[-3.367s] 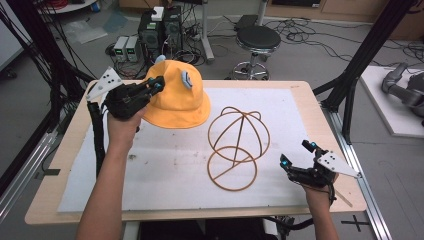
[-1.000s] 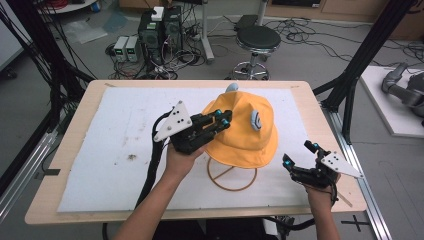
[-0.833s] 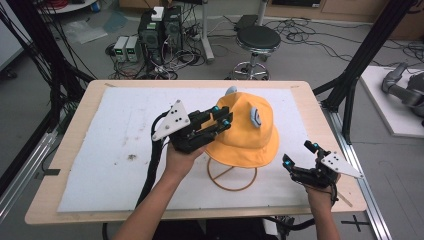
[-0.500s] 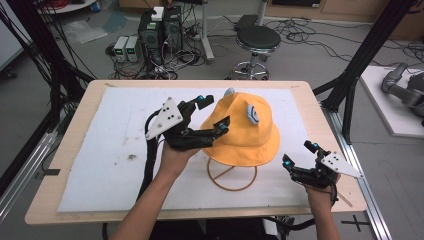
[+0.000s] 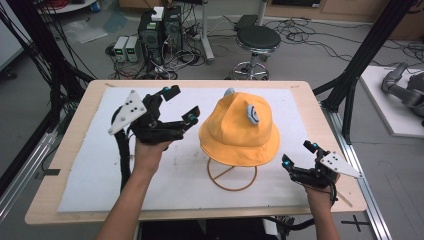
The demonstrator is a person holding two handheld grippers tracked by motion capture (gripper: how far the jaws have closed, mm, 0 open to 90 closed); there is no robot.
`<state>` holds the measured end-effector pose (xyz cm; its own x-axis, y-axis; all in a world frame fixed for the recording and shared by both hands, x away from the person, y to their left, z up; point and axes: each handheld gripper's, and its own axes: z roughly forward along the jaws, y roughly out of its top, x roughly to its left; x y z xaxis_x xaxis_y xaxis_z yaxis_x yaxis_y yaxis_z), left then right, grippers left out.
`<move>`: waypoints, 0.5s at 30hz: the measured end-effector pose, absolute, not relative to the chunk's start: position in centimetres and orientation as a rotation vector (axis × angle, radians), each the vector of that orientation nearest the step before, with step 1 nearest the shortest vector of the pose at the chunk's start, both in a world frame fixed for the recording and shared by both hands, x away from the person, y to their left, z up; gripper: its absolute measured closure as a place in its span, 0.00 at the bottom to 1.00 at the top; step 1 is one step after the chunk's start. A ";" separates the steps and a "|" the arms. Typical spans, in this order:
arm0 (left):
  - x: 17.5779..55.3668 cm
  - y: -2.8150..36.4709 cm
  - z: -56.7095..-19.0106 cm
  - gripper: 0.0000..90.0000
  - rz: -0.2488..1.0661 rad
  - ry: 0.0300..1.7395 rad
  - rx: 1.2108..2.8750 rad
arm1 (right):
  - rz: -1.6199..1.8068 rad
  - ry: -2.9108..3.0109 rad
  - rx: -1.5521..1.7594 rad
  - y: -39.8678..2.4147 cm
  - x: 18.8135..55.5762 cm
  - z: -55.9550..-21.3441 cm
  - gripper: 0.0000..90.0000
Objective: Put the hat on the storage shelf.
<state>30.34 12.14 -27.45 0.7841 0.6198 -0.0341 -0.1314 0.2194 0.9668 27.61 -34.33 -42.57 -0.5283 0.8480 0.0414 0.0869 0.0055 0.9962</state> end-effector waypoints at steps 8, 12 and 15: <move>30.1 17.1 -27.9 0.18 0.639 0.580 1.206 | 1.592 1.667 0.970 -34.3 27.8 -42.6 0.05; 29.7 19.8 -28.7 0.18 0.717 0.654 1.198 | 1.583 1.675 0.962 -34.3 27.9 -42.6 0.05; 29.3 21.7 -29.6 0.17 0.791 0.707 1.209 | 1.588 1.674 0.964 -34.2 28.0 -42.6 0.05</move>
<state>29.29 21.73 -29.55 0.5488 0.8341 -0.0553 -0.1487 0.1625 0.9754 28.04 -34.16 -42.59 -0.5335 0.8448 0.0409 0.0853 0.0056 0.9963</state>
